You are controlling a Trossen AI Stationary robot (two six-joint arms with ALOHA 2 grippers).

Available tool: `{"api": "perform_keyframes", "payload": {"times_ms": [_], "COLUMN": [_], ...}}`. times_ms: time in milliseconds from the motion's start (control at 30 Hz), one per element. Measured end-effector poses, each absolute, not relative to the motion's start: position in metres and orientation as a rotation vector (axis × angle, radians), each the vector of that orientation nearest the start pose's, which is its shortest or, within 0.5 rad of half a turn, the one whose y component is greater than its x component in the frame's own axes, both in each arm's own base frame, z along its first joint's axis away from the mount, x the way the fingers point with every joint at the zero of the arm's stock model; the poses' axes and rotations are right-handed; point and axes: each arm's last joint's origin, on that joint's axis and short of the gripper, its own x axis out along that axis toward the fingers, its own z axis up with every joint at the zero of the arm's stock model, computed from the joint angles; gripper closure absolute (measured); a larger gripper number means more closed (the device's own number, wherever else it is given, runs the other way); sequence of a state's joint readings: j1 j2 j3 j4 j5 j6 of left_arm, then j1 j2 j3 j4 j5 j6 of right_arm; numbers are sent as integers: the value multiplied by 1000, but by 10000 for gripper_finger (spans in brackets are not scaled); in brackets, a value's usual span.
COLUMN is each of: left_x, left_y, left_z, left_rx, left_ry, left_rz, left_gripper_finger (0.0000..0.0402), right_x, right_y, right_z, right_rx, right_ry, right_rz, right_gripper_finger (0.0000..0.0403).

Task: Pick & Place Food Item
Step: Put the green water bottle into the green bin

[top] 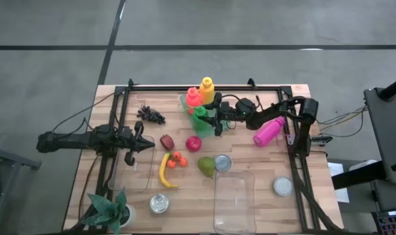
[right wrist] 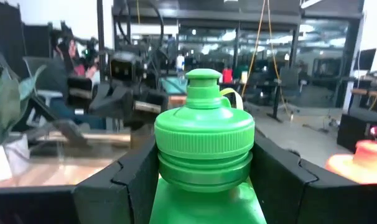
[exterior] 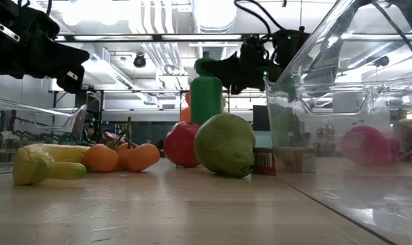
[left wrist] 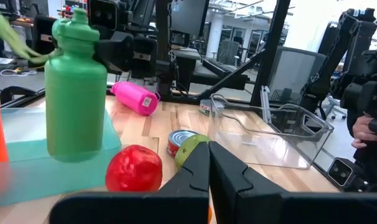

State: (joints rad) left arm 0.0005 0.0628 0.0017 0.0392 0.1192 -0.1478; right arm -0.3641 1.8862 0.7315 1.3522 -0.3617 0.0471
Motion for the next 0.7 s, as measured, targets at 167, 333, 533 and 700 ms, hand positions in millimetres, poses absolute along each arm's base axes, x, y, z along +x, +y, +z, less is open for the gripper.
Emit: {"api": "perform_keyframes", "payload": {"times_ms": [167,333,533,700], "left_x": [101,101,101,101], "left_y": [-3,-3,-3,-3], "left_z": [163,163,163,163], "left_rx": [-149,-149,-149,-149], "left_ry": [31,30,30,30], "left_rz": [-117,-118,-117,-117], "left_gripper_finger": [401,401,401,401], "right_x": [330,332,333,334], "right_y": [-115,-116,-117,-117], "right_z": [168,154,140,137], "right_rx": [-9,22,44,44], "right_ry": [-161,-178,-243,-195], "right_rz": [-20,-42,-36,-41], "right_gripper_finger": [197,197,197,197]}}
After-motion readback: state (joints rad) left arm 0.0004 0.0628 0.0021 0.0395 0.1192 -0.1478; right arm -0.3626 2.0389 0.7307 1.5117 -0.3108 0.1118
